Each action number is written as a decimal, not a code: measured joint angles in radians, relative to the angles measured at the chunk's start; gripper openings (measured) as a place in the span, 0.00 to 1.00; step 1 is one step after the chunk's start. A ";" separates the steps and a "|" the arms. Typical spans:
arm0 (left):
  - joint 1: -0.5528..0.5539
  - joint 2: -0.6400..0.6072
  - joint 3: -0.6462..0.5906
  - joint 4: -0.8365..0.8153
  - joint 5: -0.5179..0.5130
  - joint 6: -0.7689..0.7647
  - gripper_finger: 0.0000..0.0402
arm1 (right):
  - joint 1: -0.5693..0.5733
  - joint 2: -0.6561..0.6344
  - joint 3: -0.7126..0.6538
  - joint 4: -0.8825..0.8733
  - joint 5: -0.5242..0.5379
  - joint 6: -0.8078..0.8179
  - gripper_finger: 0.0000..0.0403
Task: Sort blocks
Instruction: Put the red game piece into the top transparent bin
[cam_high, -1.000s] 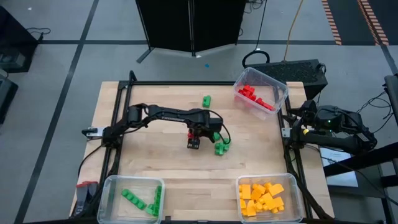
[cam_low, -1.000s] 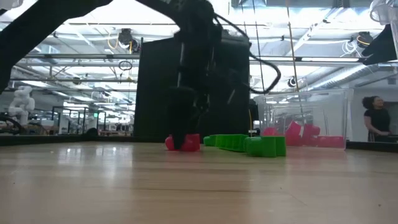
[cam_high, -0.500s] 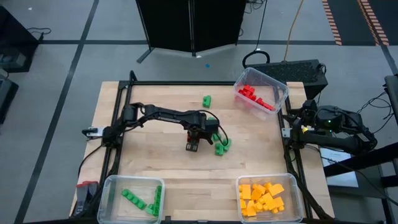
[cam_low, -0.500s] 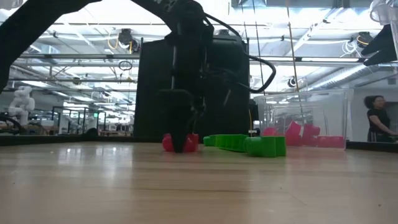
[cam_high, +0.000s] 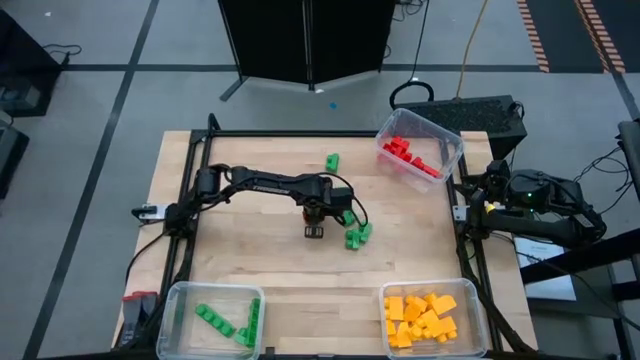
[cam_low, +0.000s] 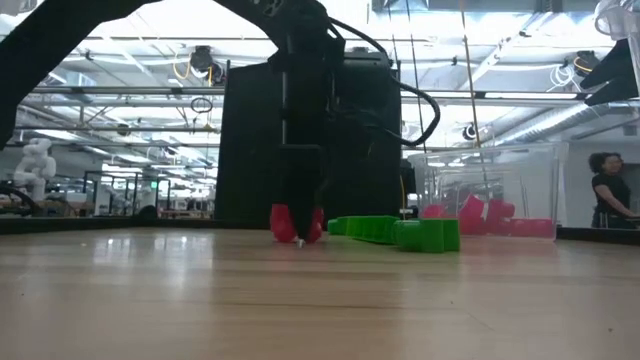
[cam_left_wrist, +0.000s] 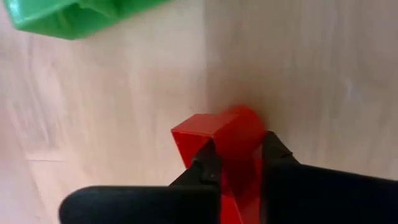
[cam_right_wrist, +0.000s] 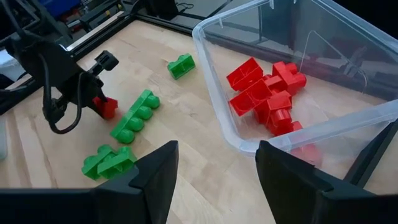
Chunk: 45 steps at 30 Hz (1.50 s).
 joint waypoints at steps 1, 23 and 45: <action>0.001 -0.004 0.007 -0.002 -0.004 -0.007 0.01 | 0.000 0.000 0.000 0.000 0.000 0.000 0.52; 0.024 -0.027 0.182 -0.063 0.085 -0.151 0.02 | 0.000 0.000 0.000 0.000 0.000 -0.004 0.52; 0.030 -0.029 0.137 -0.076 0.121 -0.231 0.66 | 0.000 0.000 0.000 0.000 0.000 -0.027 0.52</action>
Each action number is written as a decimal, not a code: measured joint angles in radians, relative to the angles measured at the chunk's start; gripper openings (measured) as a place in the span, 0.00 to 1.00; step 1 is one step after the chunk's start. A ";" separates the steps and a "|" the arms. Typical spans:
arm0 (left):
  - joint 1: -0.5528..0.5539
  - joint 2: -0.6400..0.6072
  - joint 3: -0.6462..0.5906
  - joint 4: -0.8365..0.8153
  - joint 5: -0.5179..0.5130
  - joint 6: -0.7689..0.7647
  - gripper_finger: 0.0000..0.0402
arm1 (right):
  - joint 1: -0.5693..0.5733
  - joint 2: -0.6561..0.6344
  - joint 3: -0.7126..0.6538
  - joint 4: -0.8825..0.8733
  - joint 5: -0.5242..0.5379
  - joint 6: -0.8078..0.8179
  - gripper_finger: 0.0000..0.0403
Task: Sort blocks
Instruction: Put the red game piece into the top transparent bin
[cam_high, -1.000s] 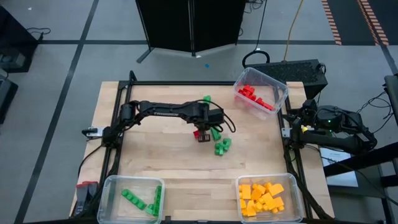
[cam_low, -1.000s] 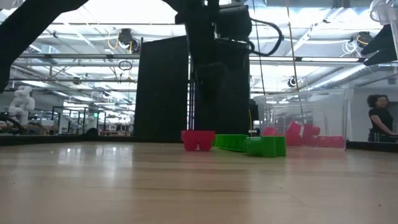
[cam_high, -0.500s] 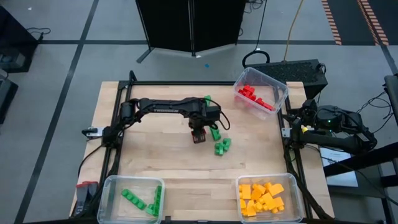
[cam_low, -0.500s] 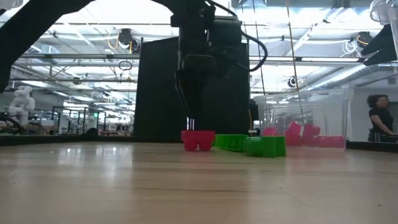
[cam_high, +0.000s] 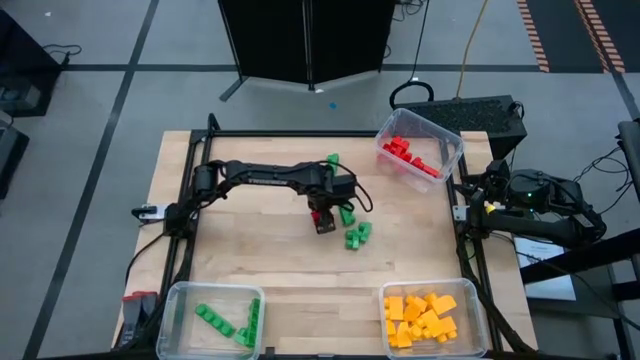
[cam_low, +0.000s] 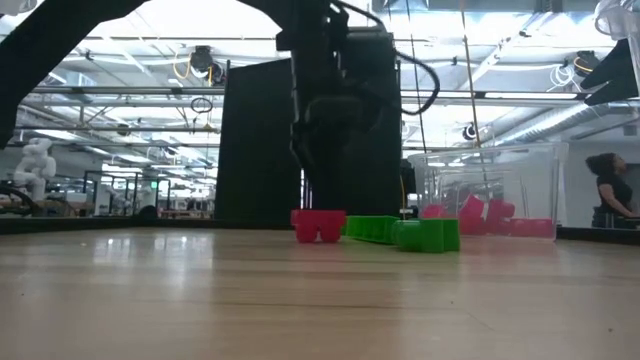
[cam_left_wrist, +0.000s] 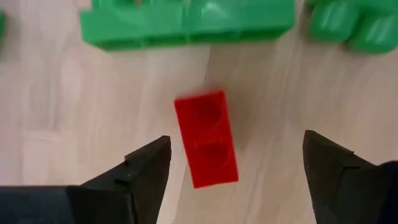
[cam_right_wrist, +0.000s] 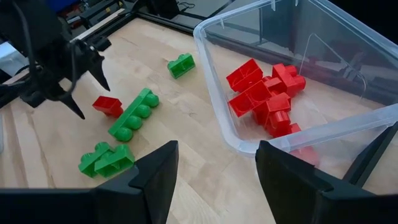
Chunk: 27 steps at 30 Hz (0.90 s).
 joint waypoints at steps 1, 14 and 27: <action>0.000 0.000 -0.017 0.009 0.000 0.000 0.66 | 0.000 0.000 0.000 0.000 0.000 0.000 0.52; 0.034 0.000 -0.179 0.189 -0.145 -0.047 0.39 | 0.000 0.000 0.000 0.000 0.000 -0.003 0.52; 0.041 0.000 -0.136 0.149 -0.096 -0.062 0.05 | 0.000 0.000 0.000 0.000 0.000 0.000 0.52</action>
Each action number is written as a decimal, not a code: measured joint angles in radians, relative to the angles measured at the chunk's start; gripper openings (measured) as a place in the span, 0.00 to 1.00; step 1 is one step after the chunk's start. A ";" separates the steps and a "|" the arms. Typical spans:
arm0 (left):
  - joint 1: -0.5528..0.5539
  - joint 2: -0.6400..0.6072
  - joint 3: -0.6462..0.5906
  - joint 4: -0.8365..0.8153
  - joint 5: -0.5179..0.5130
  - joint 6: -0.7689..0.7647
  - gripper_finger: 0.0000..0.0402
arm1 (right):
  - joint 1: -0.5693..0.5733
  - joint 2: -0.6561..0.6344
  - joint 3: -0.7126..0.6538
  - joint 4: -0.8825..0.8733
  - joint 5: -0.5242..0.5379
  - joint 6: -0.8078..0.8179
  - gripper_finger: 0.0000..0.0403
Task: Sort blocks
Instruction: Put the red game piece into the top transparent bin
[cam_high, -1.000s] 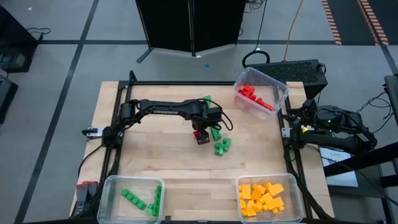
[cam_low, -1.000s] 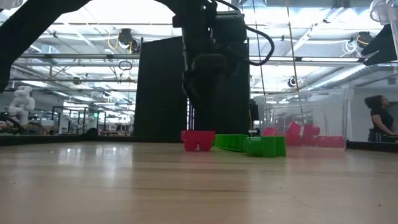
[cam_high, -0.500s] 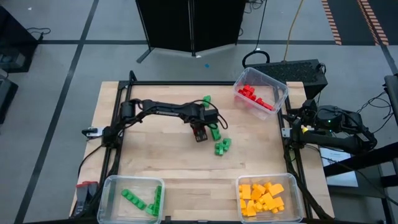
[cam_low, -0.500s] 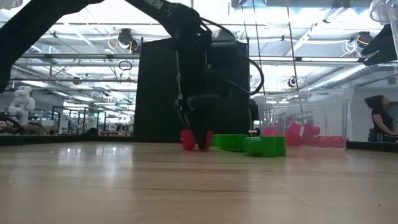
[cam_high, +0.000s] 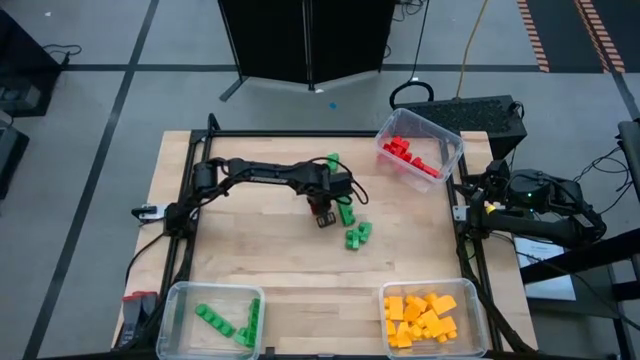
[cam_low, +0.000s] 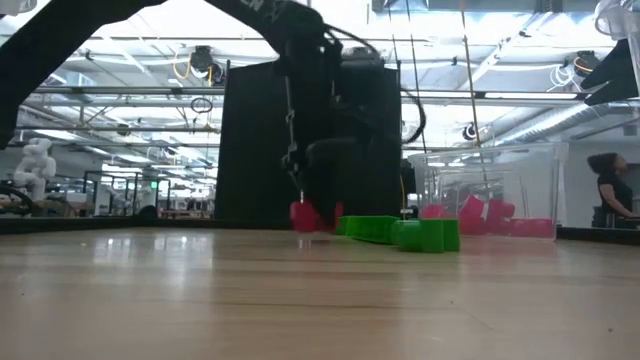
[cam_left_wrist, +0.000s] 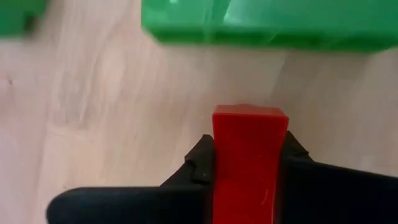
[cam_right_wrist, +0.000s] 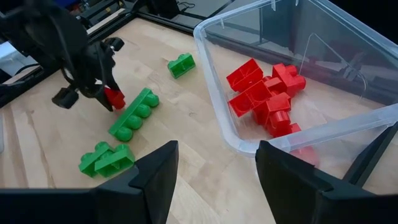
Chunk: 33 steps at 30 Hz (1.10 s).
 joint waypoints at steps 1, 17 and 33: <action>-0.001 0.000 0.015 0.000 0.000 0.000 0.05 | 0.000 0.000 0.000 0.000 0.000 0.000 0.52; 0.049 0.000 0.371 0.039 -0.090 0.017 0.04 | 0.000 0.000 0.000 0.000 0.000 -0.003 0.52; 0.132 0.023 0.443 0.900 -0.023 0.036 0.04 | 0.000 0.000 0.000 0.000 0.008 -0.007 0.52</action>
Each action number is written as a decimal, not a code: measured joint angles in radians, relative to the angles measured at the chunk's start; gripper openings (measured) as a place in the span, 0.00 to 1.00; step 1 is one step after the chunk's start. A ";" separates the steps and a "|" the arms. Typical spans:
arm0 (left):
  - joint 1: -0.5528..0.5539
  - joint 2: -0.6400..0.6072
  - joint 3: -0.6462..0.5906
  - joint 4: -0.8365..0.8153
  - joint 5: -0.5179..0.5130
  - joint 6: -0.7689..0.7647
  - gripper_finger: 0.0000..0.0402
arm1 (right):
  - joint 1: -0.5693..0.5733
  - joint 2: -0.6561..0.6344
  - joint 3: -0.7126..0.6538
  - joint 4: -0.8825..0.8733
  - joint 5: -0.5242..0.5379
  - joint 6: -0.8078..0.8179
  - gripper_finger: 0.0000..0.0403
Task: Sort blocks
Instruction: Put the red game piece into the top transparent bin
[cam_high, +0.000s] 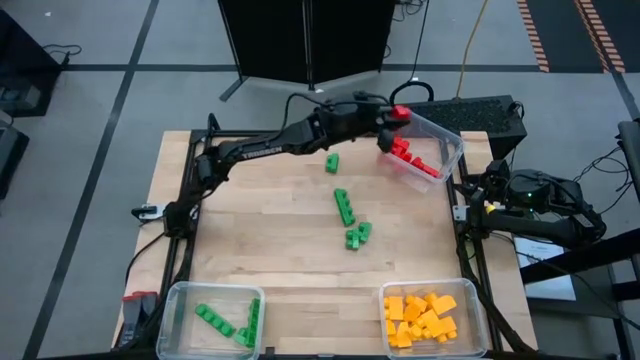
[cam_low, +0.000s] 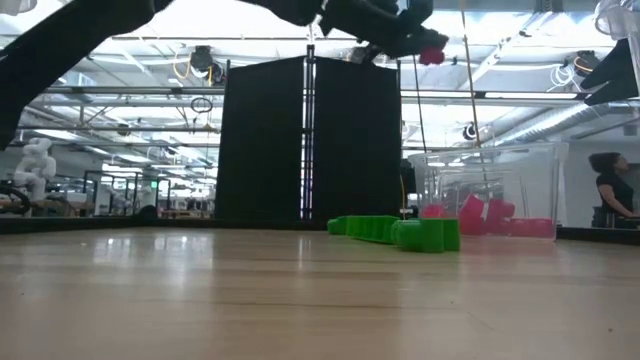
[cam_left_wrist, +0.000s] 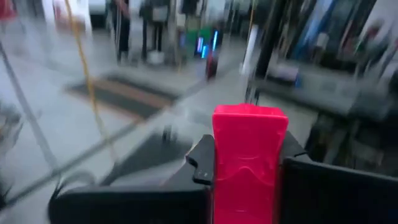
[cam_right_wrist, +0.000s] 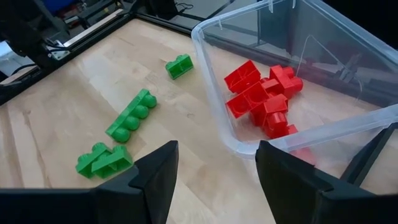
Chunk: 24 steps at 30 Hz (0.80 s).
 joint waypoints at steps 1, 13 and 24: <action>-0.001 0.017 0.000 0.068 0.000 0.001 0.04 | 0.000 0.000 0.000 0.000 0.002 0.000 0.52; 0.001 0.155 -0.002 0.252 -0.111 -0.158 0.04 | 0.000 0.000 -0.047 0.001 -0.012 0.034 0.52; 0.005 0.174 -0.001 0.184 -0.187 -0.151 0.04 | 0.000 0.000 -0.047 0.001 -0.011 0.034 0.52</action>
